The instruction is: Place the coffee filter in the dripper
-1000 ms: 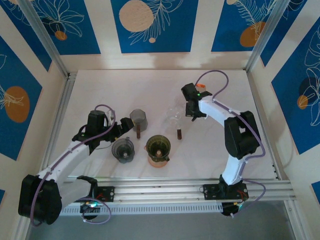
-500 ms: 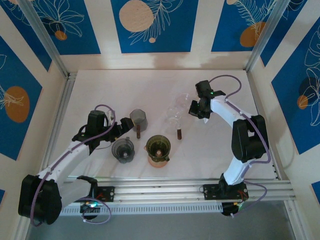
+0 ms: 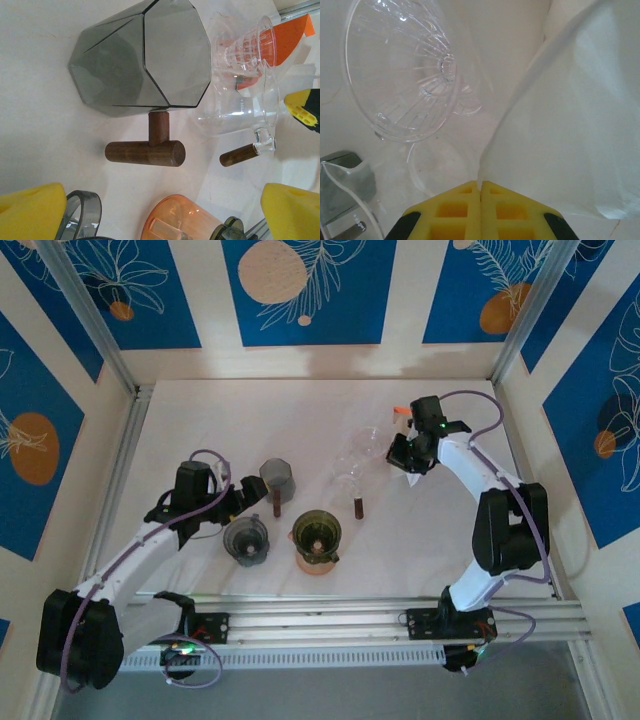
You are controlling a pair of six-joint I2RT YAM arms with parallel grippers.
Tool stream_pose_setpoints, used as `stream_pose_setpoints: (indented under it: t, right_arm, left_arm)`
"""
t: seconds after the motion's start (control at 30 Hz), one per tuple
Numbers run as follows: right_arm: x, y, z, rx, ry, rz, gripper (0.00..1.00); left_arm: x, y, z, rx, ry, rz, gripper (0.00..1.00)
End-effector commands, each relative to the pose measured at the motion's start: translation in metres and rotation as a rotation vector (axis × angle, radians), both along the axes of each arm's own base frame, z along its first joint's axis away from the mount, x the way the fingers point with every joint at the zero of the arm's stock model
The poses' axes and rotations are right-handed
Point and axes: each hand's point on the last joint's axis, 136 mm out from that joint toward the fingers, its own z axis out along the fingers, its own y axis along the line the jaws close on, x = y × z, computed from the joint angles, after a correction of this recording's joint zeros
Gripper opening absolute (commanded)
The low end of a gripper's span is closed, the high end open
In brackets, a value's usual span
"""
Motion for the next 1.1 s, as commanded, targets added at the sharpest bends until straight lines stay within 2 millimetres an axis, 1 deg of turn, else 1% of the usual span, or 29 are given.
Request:
stream_pose_setpoints:
  t: [0.0,0.23,0.43,0.57,0.7,0.8,0.9,0.97,1.07]
  right_arm:
    - [0.002,0.011,0.021,0.063,-0.036,0.026,0.00]
    - [0.017,0.019,0.032,0.162,-0.058,0.009,0.00]
    - [0.024,0.024,0.047,0.114,-0.092,0.041,0.00]
    - [0.026,0.026,0.050,0.087,-0.107,0.054,0.00]
    - [0.029,0.029,0.063,0.077,-0.150,0.064,0.00]
    - [0.033,0.028,0.069,0.071,-0.158,0.063,0.00]
    - [0.033,0.030,0.075,0.053,-0.178,0.076,0.00]
    - [0.030,0.031,0.084,0.027,-0.205,0.091,0.00]
    - [0.021,0.036,0.096,0.021,-0.233,0.125,0.00]
  left_arm:
    - [0.000,-0.005,0.009,-0.015,-0.008,-0.007,1.00]
    - [0.000,-0.006,0.007,-0.020,-0.001,-0.006,1.00]
    - [0.000,-0.007,0.006,-0.017,0.001,-0.007,1.00]
    - [0.001,-0.008,0.005,-0.019,0.003,-0.006,1.00]
    - [0.001,-0.009,0.004,-0.018,0.007,-0.007,1.00]
    - [0.001,-0.009,0.004,-0.017,0.008,-0.008,1.00]
    - [0.001,-0.010,0.002,-0.017,0.011,-0.010,1.00]
    - [0.001,-0.010,0.003,-0.017,0.011,-0.011,1.00]
    - [0.001,-0.011,0.005,-0.018,0.007,-0.012,1.00]
